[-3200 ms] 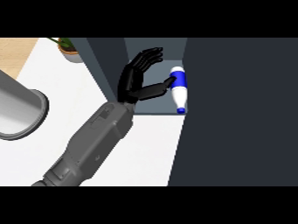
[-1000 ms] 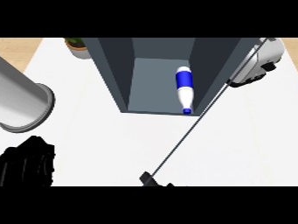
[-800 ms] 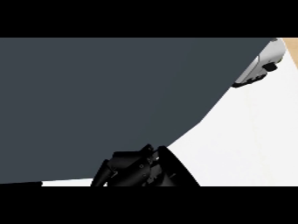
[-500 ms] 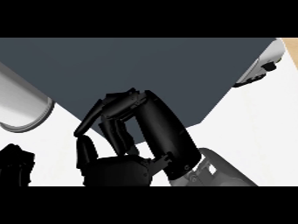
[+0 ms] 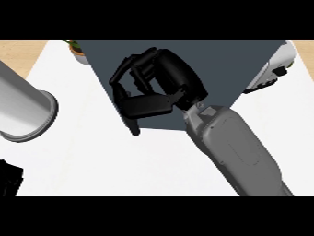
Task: Pick up the bottled water, place it into the cabinet and close the cabinet
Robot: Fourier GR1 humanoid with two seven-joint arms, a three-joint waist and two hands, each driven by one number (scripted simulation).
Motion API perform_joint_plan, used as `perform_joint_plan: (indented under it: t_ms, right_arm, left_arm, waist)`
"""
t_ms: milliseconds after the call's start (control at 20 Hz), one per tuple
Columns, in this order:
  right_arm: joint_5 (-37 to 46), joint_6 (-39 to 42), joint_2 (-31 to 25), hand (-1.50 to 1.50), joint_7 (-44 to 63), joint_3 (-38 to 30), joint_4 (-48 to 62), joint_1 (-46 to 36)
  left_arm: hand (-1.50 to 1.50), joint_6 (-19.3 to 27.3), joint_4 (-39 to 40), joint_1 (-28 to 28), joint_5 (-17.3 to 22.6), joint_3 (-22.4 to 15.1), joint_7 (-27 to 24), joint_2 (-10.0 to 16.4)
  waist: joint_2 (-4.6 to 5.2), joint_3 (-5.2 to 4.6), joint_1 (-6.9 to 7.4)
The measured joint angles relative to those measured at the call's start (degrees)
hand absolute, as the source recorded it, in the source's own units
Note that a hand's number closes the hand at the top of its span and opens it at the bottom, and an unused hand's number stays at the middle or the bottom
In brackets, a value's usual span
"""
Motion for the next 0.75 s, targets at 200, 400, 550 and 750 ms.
perform_joint_plan:
  t_ms: [200, 400, 550, 750]
  right_arm:
    - [-1.49, 4.75, -0.63, 1.50, -3.48, -0.97, 3.23, -0.58]
    - [-2.05, 8.53, -1.52, 1.50, -6.63, -1.23, 4.93, -0.70]
    - [-2.81, 11.17, -2.27, 1.50, -8.35, -1.53, 5.66, -0.79]
    - [-3.49, 13.90, -3.18, 1.50, -9.96, -1.74, 6.24, -0.73]
  left_arm:
    - [1.50, -1.36, 0.11, 0.24, 0.29, 0.62, 0.25, 0.41]
    - [1.50, -1.66, -0.13, -0.04, 0.06, 0.78, 0.58, 0.52]
    - [1.50, -1.68, -0.10, -0.58, -0.36, 0.39, 0.62, 0.14]
    - [1.50, -1.43, -0.56, -1.03, -0.42, 0.26, 1.09, -0.07]
  waist:
    - [-0.79, -0.01, 0.13]
    - [-1.18, -0.19, 0.38]
    - [-1.17, -0.44, 0.59]
    - [-1.24, -0.61, 0.95]
